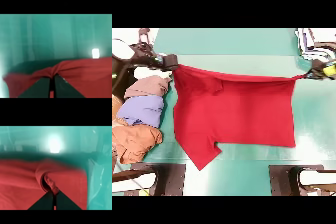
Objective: Fold the shirts.
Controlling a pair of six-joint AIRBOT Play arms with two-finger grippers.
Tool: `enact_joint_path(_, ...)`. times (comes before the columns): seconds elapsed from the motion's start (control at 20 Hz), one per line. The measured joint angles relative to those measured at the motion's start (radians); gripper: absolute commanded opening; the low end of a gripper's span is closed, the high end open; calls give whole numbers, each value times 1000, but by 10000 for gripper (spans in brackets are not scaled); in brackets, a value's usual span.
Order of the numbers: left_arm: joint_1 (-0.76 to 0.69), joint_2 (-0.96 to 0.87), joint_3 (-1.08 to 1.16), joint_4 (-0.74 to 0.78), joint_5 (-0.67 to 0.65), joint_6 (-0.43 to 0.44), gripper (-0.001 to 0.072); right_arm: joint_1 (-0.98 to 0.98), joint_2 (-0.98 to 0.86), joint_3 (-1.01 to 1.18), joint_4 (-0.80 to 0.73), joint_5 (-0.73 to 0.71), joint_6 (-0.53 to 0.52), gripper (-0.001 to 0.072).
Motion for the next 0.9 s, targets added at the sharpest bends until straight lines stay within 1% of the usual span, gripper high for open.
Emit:
enact_joint_path(0.15, 4, -100, 33, -5, 77, 31, 25, 21, -127, 81, 31, -70, -10, 11)
enact_joint_path(0.25, 17, -129, 67, -6, 77, 40, 24, 29, -172, 137, 48, -83, -23, 11)
enact_joint_path(0.3, 27, -136, 82, -6, 53, 44, 24, 29, -187, 158, 50, -77, -31, 11)
enact_joint_path(0.4, 48, -146, 99, -3, -43, 48, 24, 33, -204, 172, 50, -39, -44, 10)
enact_joint_path(0.55, 60, -153, 71, 9, -169, 68, 25, 40, -212, 127, 34, 7, -53, 11)
enact_joint_path(0.7, 51, -156, -13, 12, -205, 85, 25, 55, -190, 25, 28, 5, -56, 11)
enact_joint_path(0.8, 43, -157, -70, 11, -200, 90, 27, 59, -160, -55, 25, -36, -56, 13)
enact_joint_path(0.85, 41, -157, -92, 11, -196, 91, 120, 60, -144, -90, 23, -57, -54, 22)
enact_joint_path(0.9, 39, -157, -108, 12, -193, 87, 456, 61, -128, -123, 24, -74, -51, 231)
